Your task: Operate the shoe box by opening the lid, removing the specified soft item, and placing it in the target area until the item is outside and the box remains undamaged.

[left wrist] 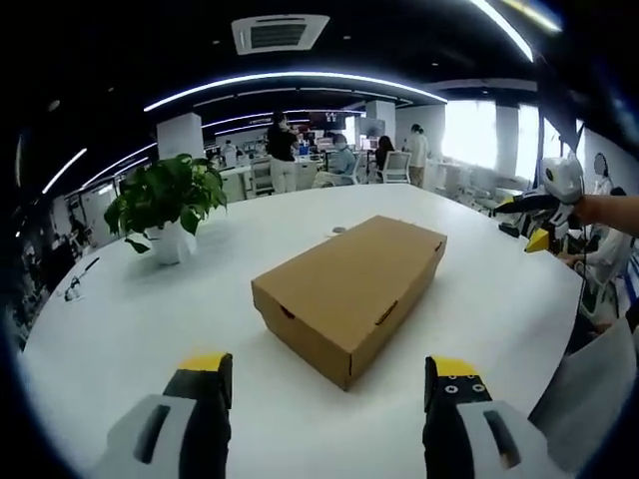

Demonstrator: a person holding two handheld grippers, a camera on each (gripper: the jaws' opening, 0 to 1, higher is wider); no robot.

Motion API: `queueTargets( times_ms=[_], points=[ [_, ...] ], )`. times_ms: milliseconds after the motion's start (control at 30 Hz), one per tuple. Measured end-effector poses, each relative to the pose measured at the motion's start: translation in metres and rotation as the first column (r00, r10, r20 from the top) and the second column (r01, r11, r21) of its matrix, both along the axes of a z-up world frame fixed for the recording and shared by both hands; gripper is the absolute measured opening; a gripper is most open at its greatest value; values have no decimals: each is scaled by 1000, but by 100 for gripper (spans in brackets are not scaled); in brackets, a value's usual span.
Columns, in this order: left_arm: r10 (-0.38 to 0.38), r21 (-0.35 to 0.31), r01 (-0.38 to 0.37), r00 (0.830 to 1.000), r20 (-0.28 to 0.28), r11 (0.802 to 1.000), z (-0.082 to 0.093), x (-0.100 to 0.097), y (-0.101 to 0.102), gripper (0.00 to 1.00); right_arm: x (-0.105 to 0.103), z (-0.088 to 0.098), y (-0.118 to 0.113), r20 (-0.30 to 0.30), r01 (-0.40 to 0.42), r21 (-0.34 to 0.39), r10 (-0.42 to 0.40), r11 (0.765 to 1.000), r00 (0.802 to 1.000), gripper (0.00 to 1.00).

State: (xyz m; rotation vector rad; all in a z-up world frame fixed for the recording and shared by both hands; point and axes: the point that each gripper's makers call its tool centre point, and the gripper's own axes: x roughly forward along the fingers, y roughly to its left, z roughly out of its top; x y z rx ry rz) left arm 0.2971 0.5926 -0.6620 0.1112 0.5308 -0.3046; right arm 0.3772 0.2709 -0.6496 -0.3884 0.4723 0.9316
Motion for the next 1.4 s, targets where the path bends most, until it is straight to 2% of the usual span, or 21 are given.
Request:
queueTargets(
  times_ms=[467, 767, 1067, 1400],
  points=[
    [40, 10, -40, 999, -26, 999, -19, 17, -4, 75, 35, -11, 17, -4, -65, -19, 65, 998, 998, 69],
    [52, 15, -51, 998, -25, 999, -23, 29, -5, 72, 53, -20, 35, -8, -109, -20, 109, 994, 994, 64],
    [70, 14, -70, 997, -35, 997, -30, 34, -9, 69, 66, -34, 52, -32, -139, -18, 139, 990, 990, 60],
    [62, 11, -61, 997, -55, 998, -41, 40, -25, 64, 75, -47, 65, -57, -184, -29, 182, 982, 982, 55]
  ],
)
